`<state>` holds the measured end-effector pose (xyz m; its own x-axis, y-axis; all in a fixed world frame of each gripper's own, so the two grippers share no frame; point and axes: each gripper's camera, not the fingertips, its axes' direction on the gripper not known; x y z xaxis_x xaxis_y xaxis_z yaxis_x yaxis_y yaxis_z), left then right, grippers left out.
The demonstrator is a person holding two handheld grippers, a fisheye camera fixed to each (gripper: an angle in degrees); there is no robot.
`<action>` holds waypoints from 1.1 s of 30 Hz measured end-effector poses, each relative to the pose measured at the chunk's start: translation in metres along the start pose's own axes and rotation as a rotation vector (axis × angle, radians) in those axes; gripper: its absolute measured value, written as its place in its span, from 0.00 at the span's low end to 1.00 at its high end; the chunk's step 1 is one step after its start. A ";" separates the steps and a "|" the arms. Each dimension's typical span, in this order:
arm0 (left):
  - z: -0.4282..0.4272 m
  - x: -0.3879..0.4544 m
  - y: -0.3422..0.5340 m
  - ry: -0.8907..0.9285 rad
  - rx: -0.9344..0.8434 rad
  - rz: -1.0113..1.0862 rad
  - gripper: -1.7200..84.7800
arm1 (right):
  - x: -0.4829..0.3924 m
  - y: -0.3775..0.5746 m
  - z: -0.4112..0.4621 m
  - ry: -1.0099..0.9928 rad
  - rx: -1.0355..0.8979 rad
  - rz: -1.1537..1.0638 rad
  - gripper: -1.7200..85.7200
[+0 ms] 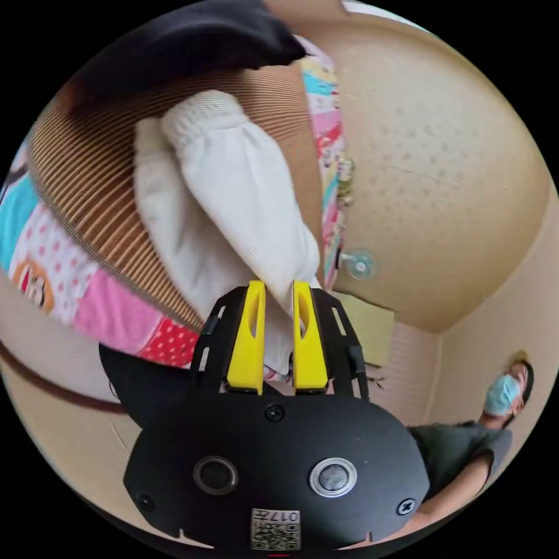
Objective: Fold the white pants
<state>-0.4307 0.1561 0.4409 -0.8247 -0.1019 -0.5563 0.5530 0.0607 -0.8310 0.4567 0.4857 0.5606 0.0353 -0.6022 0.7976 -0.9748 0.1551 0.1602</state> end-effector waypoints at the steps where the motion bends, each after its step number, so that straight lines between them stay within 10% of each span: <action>1: -0.006 -0.028 0.013 -0.035 0.064 -0.137 0.12 | 0.027 0.014 -0.012 0.034 0.052 0.160 0.02; 3: -0.018 -0.053 0.025 0.055 0.198 -0.229 0.12 | 0.086 0.095 -0.054 0.015 0.386 0.603 0.02; 8: -0.042 -0.036 -0.017 -0.044 0.329 -0.171 0.16 | 0.105 0.220 -0.050 -0.442 1.054 0.748 0.02; 15: -0.026 0.005 -0.106 -0.294 0.091 -0.126 0.04 | 0.071 0.155 -0.035 -0.259 0.600 0.665 0.02; 19: -0.068 0.064 -0.103 -0.039 0.035 0.371 0.03 | 0.044 0.131 -0.035 -0.347 0.601 0.537 0.02; 27: -0.139 -0.052 -0.047 0.032 0.474 -0.254 0.11 | 0.036 0.124 -0.028 -0.233 0.558 0.541 0.04; 33: -0.061 -0.045 -0.020 0.024 0.165 -0.180 0.13 | 0.066 0.131 0.012 -0.320 0.671 0.649 0.12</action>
<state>-0.4119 0.2197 0.4816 -0.9131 -0.0731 -0.4012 0.4074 -0.1193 -0.9054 0.3289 0.4570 0.6276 -0.5153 -0.7561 0.4034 -0.7105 0.1136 -0.6945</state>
